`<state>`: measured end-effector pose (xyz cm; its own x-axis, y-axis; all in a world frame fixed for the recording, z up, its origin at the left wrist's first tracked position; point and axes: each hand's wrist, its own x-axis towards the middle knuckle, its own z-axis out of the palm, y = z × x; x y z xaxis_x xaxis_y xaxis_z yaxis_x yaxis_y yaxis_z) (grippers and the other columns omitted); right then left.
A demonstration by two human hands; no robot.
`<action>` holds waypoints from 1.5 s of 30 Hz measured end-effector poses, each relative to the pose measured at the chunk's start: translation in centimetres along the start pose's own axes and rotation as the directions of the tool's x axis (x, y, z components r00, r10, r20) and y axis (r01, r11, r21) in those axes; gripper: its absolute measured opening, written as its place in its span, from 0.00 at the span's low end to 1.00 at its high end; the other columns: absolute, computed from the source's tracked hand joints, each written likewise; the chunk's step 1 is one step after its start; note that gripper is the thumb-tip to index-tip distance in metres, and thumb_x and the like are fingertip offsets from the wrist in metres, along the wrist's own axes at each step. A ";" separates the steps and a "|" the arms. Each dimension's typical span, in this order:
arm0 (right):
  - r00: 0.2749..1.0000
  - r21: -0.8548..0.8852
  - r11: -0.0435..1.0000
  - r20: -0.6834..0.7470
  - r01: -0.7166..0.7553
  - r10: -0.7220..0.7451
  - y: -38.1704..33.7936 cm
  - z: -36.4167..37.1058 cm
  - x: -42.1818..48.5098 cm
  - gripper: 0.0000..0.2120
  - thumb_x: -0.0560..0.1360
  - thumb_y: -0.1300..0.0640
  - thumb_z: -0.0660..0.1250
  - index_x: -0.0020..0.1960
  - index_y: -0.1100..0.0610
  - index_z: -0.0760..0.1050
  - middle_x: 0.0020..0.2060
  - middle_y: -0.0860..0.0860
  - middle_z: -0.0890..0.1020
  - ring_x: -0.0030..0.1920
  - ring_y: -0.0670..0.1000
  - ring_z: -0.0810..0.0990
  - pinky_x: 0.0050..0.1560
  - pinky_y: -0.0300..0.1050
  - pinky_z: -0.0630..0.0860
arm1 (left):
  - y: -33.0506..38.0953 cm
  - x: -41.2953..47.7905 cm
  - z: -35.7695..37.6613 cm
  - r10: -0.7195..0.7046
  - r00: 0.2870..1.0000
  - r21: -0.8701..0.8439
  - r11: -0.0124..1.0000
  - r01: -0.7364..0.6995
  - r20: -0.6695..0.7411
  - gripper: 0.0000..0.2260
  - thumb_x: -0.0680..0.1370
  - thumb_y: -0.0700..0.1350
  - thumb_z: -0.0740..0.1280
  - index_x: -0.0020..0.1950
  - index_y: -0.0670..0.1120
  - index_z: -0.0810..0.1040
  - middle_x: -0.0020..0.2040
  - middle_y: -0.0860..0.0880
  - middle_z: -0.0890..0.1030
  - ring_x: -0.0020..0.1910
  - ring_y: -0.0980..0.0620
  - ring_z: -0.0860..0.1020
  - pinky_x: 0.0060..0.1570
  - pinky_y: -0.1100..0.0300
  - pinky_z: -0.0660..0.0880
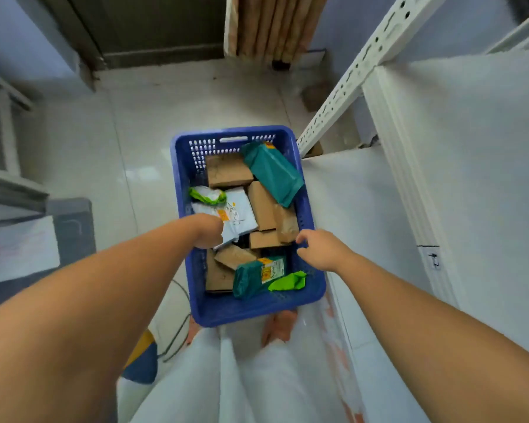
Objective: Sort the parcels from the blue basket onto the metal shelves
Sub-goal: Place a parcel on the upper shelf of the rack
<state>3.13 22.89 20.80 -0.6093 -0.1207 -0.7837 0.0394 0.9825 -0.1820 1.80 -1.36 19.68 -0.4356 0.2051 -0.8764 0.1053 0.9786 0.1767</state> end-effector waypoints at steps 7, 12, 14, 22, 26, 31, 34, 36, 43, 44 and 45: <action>0.999 0.004 0.999 0.010 0.039 -0.039 2.4 6.6 12.8 0.17 0.76 0.54 0.62 0.64 0.53 0.73 0.64 0.56 0.70 0.64 0.58 0.70 0.58 0.44 0.67 | 1.2 9.9 4.5 -0.101 0.995 -0.409 0.908 0.089 -0.008 0.15 0.81 0.42 0.58 0.65 0.39 0.74 0.64 0.41 0.76 0.53 0.47 0.73 0.49 0.58 0.67; 0.981 -0.077 0.997 -0.195 -0.021 0.005 5.2 8.6 20.5 0.20 0.77 0.55 0.62 0.68 0.54 0.70 0.74 0.59 0.56 0.72 0.61 0.55 0.70 0.54 0.61 | 2.6 17.3 6.4 -0.140 0.990 -0.699 0.709 0.095 -0.007 0.05 0.79 0.43 0.60 0.51 0.45 0.74 0.49 0.45 0.74 0.47 0.48 0.71 0.46 0.58 0.68; 0.953 -0.043 0.998 -0.303 -0.035 0.020 6.1 8.6 22.6 0.23 0.75 0.55 0.62 0.70 0.53 0.66 0.75 0.60 0.53 0.74 0.62 0.53 0.71 0.55 0.59 | 2.4 19.4 6.9 -0.150 0.987 -0.716 0.695 0.063 -0.059 0.03 0.79 0.42 0.59 0.49 0.46 0.72 0.49 0.46 0.73 0.47 0.49 0.71 0.47 0.59 0.68; 0.898 0.363 0.931 -0.395 -0.041 0.194 6.8 6.0 29.1 0.18 0.74 0.42 0.63 0.63 0.43 0.76 0.72 0.53 0.62 0.74 0.57 0.54 0.73 0.48 0.54 | 0.8 23.2 11.6 -0.208 0.963 -0.983 0.014 0.181 0.174 0.14 0.79 0.46 0.62 0.64 0.44 0.73 0.57 0.47 0.79 0.54 0.49 0.76 0.51 0.55 0.73; 0.893 0.230 0.971 -0.424 -0.057 0.153 5.4 5.3 30.2 0.29 0.75 0.38 0.59 0.74 0.49 0.64 0.75 0.54 0.59 0.76 0.55 0.49 0.73 0.55 0.50 | -0.5 23.3 12.4 -0.268 0.946 -0.941 -0.326 0.092 0.185 0.15 0.79 0.46 0.61 0.64 0.45 0.74 0.52 0.48 0.82 0.51 0.50 0.78 0.47 0.57 0.74; 0.827 -0.191 0.977 -0.530 0.098 -0.187 2.9 7.6 27.2 0.28 0.77 0.43 0.57 0.71 0.58 0.68 0.70 0.58 0.67 0.76 0.54 0.55 0.72 0.55 0.51 | -0.3 22.4 11.4 -0.297 0.941 -0.980 -0.159 0.117 0.161 0.17 0.80 0.47 0.60 0.68 0.44 0.70 0.56 0.48 0.79 0.55 0.50 0.76 0.53 0.55 0.72; 0.832 -0.475 0.833 -0.308 0.286 -0.461 1.7 11.2 24.7 0.26 0.75 0.46 0.60 0.67 0.62 0.72 0.67 0.57 0.71 0.76 0.57 0.54 0.73 0.62 0.47 | 0.3 22.2 10.4 -0.254 0.960 -0.985 -0.155 0.075 0.113 0.24 0.79 0.58 0.59 0.72 0.49 0.66 0.64 0.48 0.74 0.59 0.48 0.74 0.58 0.52 0.71; 0.794 -0.550 0.733 -0.193 0.400 -0.577 1.5 13.9 23.2 0.23 0.73 0.48 0.64 0.61 0.62 0.77 0.67 0.54 0.72 0.76 0.58 0.55 0.72 0.66 0.47 | 1.2 22.4 10.3 -0.199 0.974 -0.981 -0.182 0.070 0.107 0.28 0.77 0.64 0.59 0.73 0.52 0.64 0.64 0.49 0.71 0.59 0.48 0.72 0.59 0.50 0.70; 0.671 -0.578 0.603 -0.125 0.550 -0.731 2.4 21.4 19.5 0.21 0.63 0.50 0.72 0.55 0.56 0.82 0.59 0.49 0.79 0.68 0.66 0.69 0.65 0.69 0.64 | 3.2 23.7 15.0 -0.308 0.918 -0.819 -0.573 0.031 0.250 0.17 0.75 0.53 0.69 0.59 0.46 0.77 0.52 0.48 0.83 0.47 0.49 0.82 0.45 0.57 0.78; 0.663 -0.565 0.592 -0.102 0.574 -0.741 2.7 22.0 19.0 0.21 0.63 0.50 0.72 0.55 0.56 0.82 0.58 0.49 0.80 0.68 0.65 0.70 0.65 0.69 0.65 | 3.4 23.8 15.9 -0.326 0.900 -0.809 -0.586 0.047 0.289 0.19 0.74 0.51 0.69 0.61 0.45 0.77 0.55 0.46 0.83 0.49 0.47 0.82 0.49 0.54 0.79; 0.661 -0.542 0.592 -0.087 0.596 -0.745 3.1 22.6 18.6 0.20 0.64 0.50 0.71 0.53 0.56 0.82 0.57 0.48 0.81 0.67 0.64 0.71 0.64 0.67 0.67 | 3.6 23.8 16.7 -0.344 0.884 -0.808 -0.586 0.061 0.316 0.19 0.74 0.49 0.69 0.62 0.43 0.76 0.55 0.45 0.82 0.50 0.45 0.82 0.52 0.51 0.79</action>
<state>9.83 20.48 -7.80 -0.5012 -0.7996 -0.3308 -0.7691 0.5868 -0.2531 6.74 6.75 -7.98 -0.1390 -0.1600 -0.9773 -0.8102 -0.5491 0.2051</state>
